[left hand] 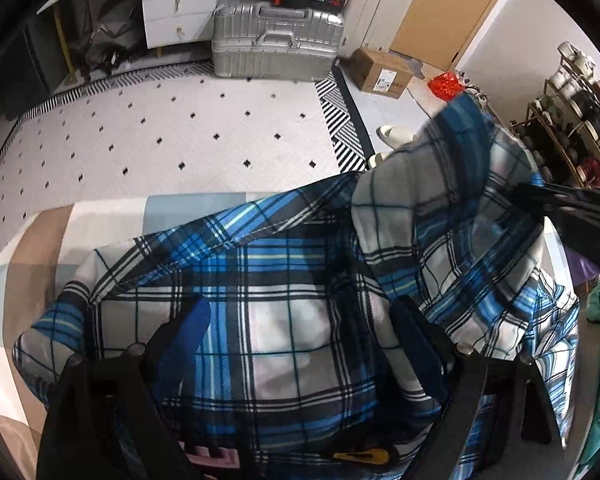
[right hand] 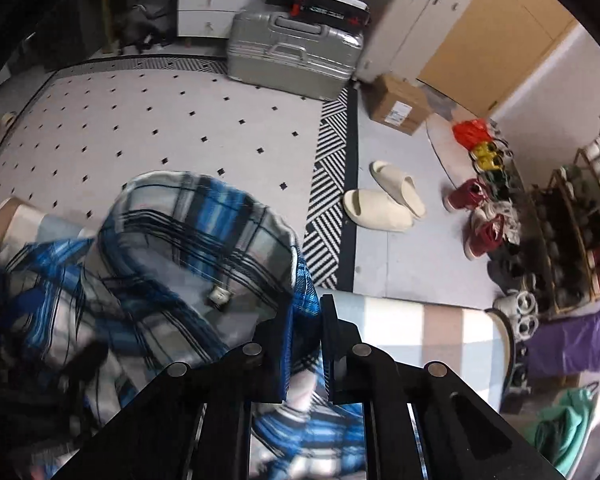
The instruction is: Fold large clothes
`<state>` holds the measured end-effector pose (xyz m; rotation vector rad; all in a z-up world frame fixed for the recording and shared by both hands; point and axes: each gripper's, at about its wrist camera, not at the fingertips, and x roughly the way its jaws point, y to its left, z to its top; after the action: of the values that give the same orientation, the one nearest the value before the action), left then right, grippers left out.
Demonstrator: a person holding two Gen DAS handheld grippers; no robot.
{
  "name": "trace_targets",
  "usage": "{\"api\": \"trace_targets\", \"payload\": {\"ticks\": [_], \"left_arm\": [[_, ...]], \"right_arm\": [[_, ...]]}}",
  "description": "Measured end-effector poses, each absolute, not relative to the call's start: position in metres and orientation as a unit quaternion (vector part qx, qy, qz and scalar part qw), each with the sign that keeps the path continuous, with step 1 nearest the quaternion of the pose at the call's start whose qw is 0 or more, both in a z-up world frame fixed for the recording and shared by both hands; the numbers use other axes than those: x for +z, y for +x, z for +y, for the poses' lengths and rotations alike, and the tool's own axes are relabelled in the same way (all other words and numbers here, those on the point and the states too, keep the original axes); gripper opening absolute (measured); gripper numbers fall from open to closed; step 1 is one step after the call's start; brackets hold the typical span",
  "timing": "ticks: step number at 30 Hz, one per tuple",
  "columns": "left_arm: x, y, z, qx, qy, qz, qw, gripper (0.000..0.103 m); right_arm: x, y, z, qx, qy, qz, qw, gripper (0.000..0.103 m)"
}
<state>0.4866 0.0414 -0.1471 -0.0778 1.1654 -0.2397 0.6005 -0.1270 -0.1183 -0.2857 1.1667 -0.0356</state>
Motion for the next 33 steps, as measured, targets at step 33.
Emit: {"api": "trace_targets", "payload": {"ticks": [33], "left_arm": [[-0.152, 0.466, 0.053, -0.164, -0.042, 0.485, 0.858, 0.098]], "right_arm": [[-0.143, 0.574, -0.096, 0.162, -0.021, 0.616, 0.771, 0.035]]}}
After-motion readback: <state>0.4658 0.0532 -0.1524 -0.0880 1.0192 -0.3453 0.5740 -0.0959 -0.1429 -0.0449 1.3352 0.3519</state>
